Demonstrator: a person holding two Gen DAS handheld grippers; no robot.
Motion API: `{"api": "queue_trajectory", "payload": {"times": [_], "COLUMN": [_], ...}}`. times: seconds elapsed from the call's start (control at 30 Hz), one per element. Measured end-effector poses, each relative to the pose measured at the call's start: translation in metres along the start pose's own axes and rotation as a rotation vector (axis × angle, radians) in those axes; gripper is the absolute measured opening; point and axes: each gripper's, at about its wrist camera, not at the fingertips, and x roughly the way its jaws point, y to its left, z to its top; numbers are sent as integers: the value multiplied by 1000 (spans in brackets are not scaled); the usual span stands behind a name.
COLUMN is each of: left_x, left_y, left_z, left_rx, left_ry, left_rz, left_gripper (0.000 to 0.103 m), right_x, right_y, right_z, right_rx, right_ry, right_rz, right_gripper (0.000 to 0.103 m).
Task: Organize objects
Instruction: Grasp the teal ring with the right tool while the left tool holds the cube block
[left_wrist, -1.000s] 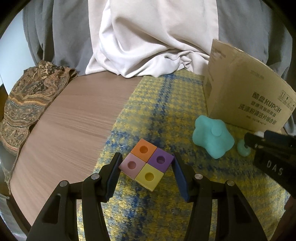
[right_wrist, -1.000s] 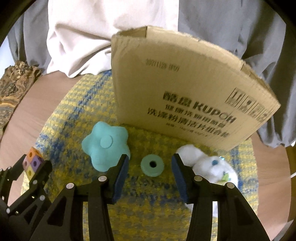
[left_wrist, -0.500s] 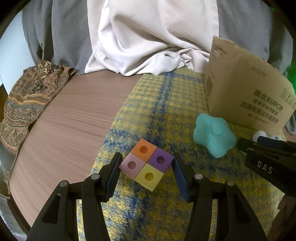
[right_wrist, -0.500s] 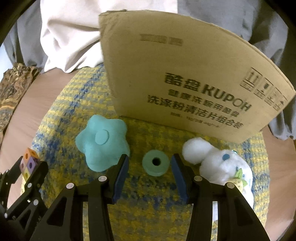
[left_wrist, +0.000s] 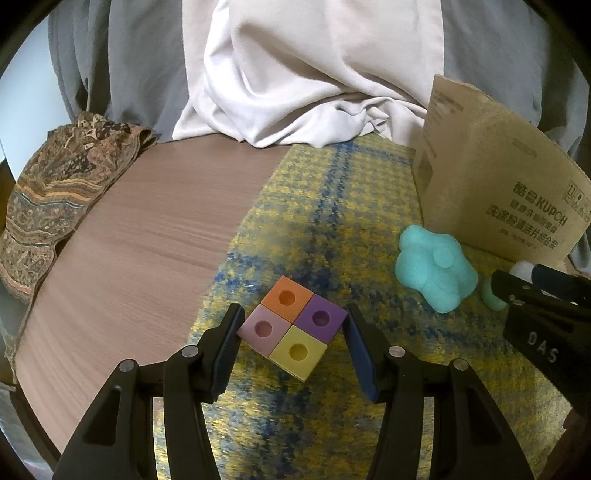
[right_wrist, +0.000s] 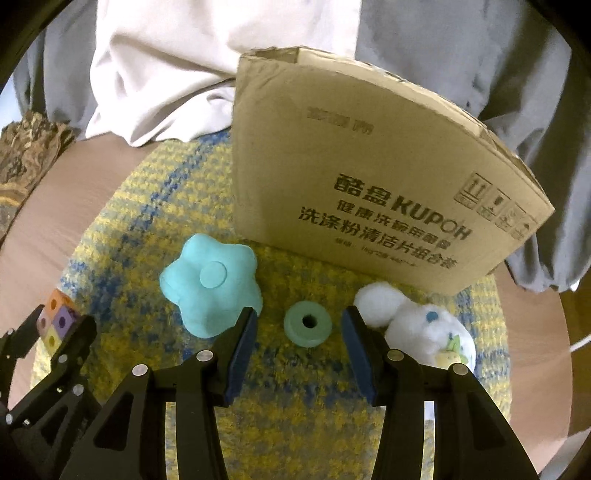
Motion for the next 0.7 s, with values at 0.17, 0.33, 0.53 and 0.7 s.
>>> {"api": "queue_trajectory", "payload": {"times": [0.17, 0.33, 0.53, 0.7], "left_x": [-4, -4, -1, 3], "left_y": [6, 10, 6, 3], "left_z": [-2, -4, -2, 0], "left_rx": [1, 0, 5, 5], "left_ry": [-13, -16, -15, -9], "left_rz": [3, 12, 13, 8], "left_gripper": [54, 54, 54, 54], "right_x": [12, 21, 30, 33], "right_y": [-10, -17, -23, -22], "right_z": [-11, -21, -19, -13], "right_rx": [95, 182, 207, 188], "right_ry": [42, 47, 48, 41], "right_rz": [52, 58, 77, 72], "right_gripper": [48, 48, 48, 48]}}
